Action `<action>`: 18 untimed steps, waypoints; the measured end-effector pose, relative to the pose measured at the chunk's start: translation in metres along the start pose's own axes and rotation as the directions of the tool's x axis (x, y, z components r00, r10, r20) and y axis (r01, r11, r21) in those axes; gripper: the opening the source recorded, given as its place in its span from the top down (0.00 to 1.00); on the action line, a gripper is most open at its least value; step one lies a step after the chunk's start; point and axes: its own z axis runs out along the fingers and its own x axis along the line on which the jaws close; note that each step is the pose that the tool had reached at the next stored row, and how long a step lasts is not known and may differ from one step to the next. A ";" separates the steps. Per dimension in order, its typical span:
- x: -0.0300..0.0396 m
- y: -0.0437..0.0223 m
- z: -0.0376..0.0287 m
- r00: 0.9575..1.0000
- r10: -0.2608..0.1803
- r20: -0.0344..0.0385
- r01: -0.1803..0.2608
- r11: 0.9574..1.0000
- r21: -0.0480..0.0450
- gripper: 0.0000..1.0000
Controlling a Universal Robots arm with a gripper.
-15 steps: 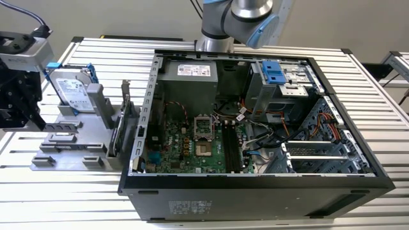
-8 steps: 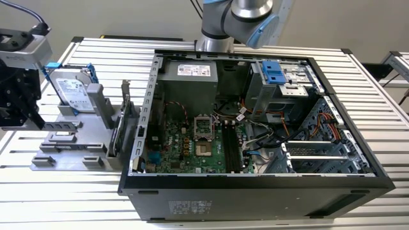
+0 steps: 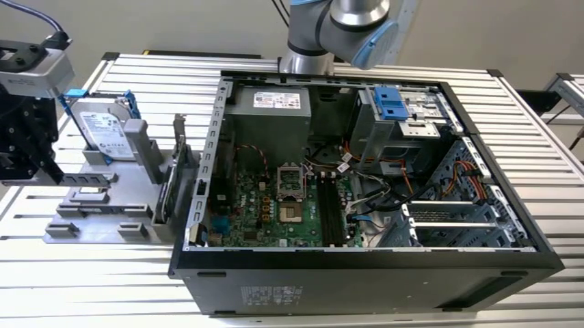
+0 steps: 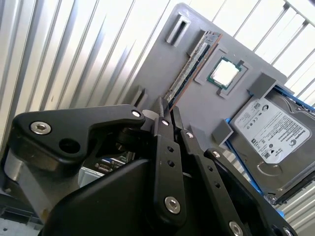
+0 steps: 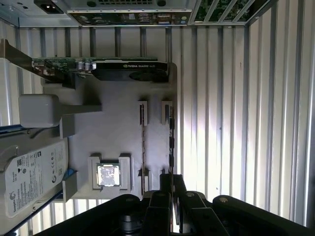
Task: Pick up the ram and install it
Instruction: 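Pick up the ram and move it above insertion slot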
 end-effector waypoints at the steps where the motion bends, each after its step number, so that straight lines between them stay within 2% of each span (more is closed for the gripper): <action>1: 0.0000 0.0000 -0.0001 1.000 0.000 0.000 0.000 1.000 0.000 1.00; 5: 0.0000 0.0000 -0.0016 1.000 0.000 0.000 0.000 1.000 0.000 1.00; 18: 0.0001 -0.0002 -0.0141 1.000 0.000 0.000 0.000 1.000 0.000 1.00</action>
